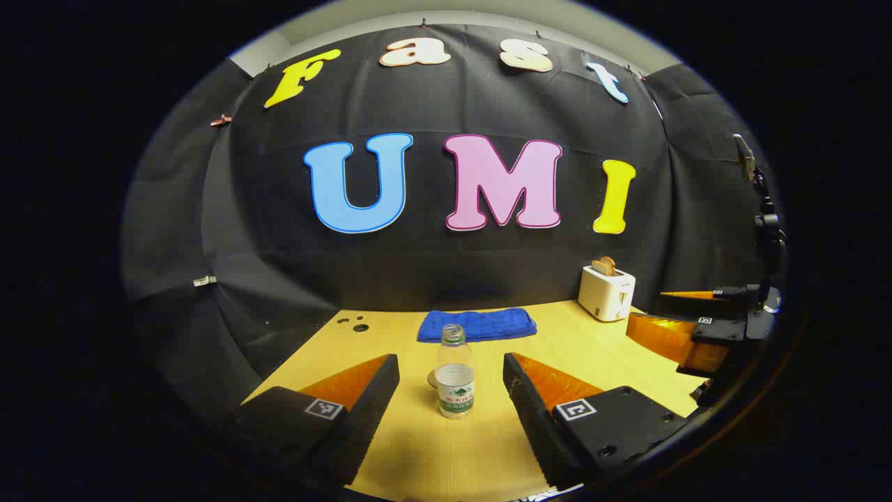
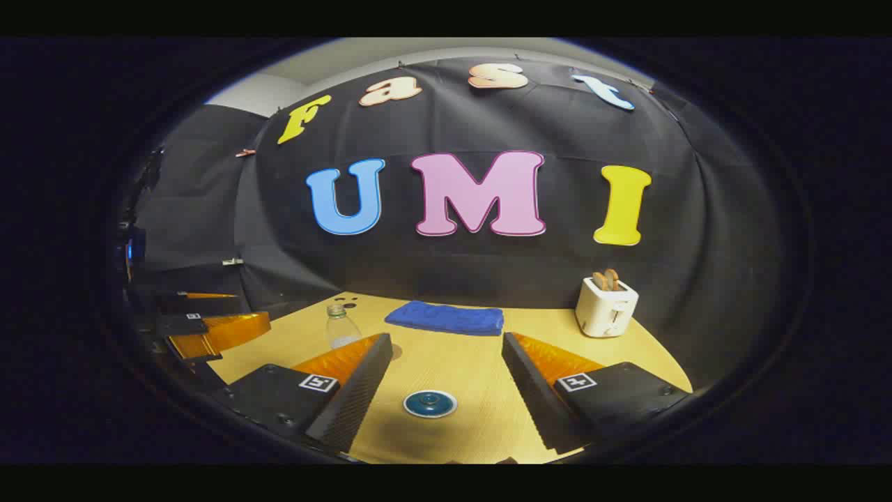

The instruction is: Open the teacup lid with one hand, grasp the water bottle and pour water into the teacup with the other hand; after pouring, place the water bottle on the coaster and then close the teacup lid.

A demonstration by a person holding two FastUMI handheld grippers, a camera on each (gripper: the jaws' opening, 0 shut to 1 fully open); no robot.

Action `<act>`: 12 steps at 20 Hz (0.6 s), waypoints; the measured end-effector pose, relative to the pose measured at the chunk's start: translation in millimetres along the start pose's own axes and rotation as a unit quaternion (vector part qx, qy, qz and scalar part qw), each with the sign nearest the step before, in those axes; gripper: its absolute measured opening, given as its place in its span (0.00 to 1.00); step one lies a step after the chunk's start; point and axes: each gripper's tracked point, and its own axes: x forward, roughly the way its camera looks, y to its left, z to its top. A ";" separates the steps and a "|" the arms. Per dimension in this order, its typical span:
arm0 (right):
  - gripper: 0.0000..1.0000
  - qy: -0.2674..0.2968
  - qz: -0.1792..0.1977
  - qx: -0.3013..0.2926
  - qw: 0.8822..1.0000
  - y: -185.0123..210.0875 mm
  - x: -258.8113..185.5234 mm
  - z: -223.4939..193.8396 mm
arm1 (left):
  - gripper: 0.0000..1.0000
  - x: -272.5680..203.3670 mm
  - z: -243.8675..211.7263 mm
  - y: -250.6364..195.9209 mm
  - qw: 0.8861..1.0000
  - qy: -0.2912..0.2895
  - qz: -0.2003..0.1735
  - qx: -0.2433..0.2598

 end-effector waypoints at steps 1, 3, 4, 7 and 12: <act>0.98 -0.001 0.003 0.000 1.000 0.9 0.0 -0.7 | 0.95 0.7 -0.6 0.8 1.000 -0.001 0.003 0.006; 0.98 0.002 0.008 0.000 1.000 2.8 1.5 -4.5 | 0.95 3.1 4.0 0.0 0.999 -0.013 0.005 0.029; 0.98 0.006 0.010 -0.001 1.000 3.6 3.0 -8.4 | 0.95 4.7 5.6 0.5 0.999 -0.017 0.006 0.037; 0.98 0.018 0.021 -0.004 1.000 8.1 7.9 -14.0 | 0.94 7.4 6.7 -2.8 1.000 -0.016 -0.001 0.022; 0.98 0.021 0.033 -0.009 0.999 19.3 17.2 -17.7 | 0.93 11.5 -1.5 7.5 1.000 -0.005 0.006 0.005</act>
